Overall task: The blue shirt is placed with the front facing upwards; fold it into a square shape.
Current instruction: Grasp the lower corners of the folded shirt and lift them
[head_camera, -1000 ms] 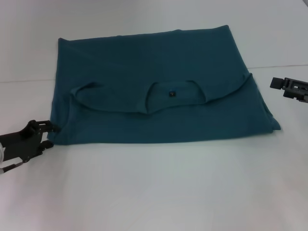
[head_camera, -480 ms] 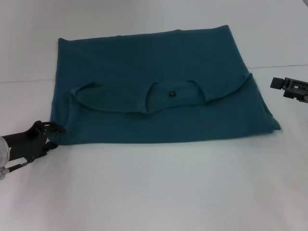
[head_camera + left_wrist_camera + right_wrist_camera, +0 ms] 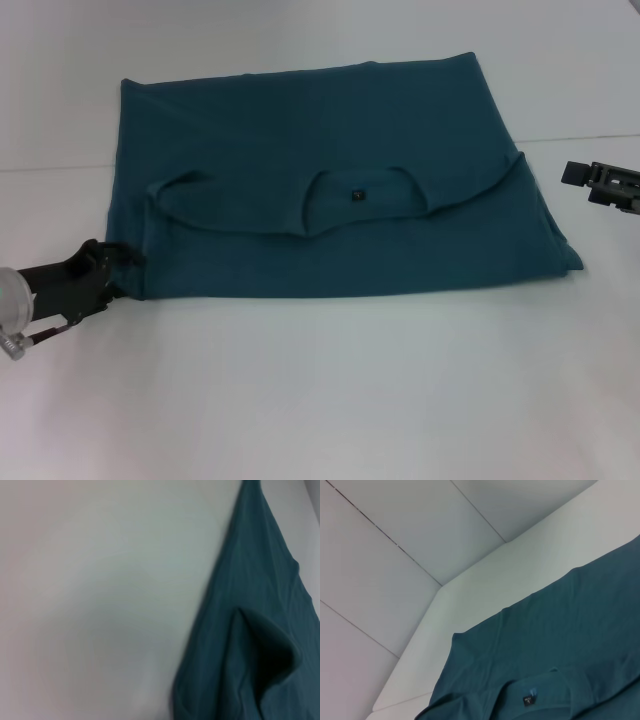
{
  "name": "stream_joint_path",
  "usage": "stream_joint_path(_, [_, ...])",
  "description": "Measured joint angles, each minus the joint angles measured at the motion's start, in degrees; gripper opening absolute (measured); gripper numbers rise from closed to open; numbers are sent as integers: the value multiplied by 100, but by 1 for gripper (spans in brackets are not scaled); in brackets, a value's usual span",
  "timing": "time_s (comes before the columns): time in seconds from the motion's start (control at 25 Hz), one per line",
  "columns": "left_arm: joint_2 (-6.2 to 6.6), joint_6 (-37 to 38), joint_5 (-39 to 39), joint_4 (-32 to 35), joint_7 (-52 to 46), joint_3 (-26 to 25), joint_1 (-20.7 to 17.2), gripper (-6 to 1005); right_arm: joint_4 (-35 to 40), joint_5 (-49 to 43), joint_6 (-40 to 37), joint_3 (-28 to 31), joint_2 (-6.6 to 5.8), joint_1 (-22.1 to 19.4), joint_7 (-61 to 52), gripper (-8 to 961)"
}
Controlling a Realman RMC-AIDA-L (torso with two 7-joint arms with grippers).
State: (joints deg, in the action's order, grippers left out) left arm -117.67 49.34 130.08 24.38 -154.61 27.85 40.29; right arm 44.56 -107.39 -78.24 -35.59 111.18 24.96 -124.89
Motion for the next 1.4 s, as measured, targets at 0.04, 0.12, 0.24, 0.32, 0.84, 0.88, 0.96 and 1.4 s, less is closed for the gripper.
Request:
stream_joint_path(0.04, [4,-9,0,-25,9,0,20,519,0,0,-4,0,0,0,0,848])
stream_joint_path(0.12, [10,-22,10,-57,16,1,55,519,0,2,-12,0,0,0,0,847])
stream_joint_path(0.24, [12,-23,25,-72,17,1,71,520,0,6,-33,43,0,0,0,845])
stream_joint_path(0.32, [13,-22,18,-72,18,1,72,520,0,8,-54,91,0,0,0,844])
stream_joint_path(0.84, [10,91,43,-23,212,112,82,520,0,9,-135,193,0,0,8,836])
stream_joint_path(0.88, [12,130,44,3,258,138,84,520,0,9,-139,193,0,1,8,835])
stream_joint_path(0.96, [16,194,48,58,305,225,84,521,0,8,-164,214,0,0,8,834])
stream_joint_path(1.4, [24,141,230,203,259,511,50,521,-3,-5,-209,288,0,-8,9,827])
